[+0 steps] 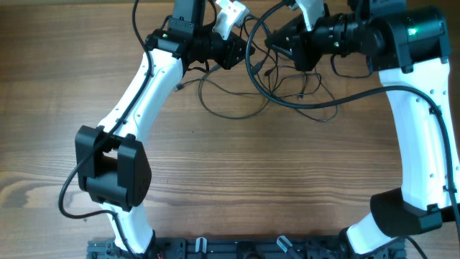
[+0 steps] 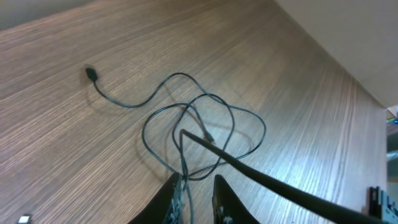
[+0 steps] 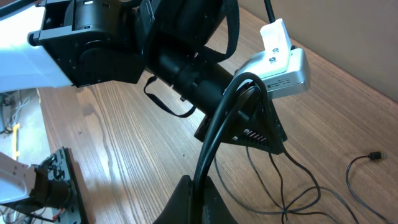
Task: Untangle cables
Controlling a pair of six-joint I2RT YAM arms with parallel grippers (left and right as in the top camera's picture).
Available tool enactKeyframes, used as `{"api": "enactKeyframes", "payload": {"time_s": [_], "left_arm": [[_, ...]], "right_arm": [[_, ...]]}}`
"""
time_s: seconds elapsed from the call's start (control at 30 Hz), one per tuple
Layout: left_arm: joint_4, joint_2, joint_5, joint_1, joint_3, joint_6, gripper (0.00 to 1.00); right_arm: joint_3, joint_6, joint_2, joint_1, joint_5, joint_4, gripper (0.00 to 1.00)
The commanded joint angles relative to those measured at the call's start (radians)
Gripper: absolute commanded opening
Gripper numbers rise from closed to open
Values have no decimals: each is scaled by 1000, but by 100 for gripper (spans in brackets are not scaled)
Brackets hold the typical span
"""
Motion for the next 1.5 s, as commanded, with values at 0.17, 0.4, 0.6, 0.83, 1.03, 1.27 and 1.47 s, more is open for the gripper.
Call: {"api": "enactKeyframes", "payload": {"time_s": [0.17, 0.4, 0.6, 0.83, 1.03, 1.27, 1.47], "left_arm": [[-42, 6, -200, 11, 6, -2, 4], [-68, -6, -230, 87, 7, -37, 4], [-111, -61, -230, 158, 7, -36, 4], [-120, -182, -229, 209, 7, -32, 4], [-129, -234, -226, 212, 7, -32, 4], [-147, -253, -227, 212, 7, -33, 4], [-151, -284, -230, 225, 7, -56, 4]], "right_arm": [[10, 2, -38, -2, 0, -1, 4], [10, 6, -37, -2, 109, -2, 4], [10, 54, -35, -2, 313, 3, 4], [8, 111, 6, -2, 445, 5, 5], [8, 135, 101, -2, 500, 5, 4], [8, 154, 210, -2, 505, 32, 4], [8, 189, 267, -5, 538, 76, 4]]}}
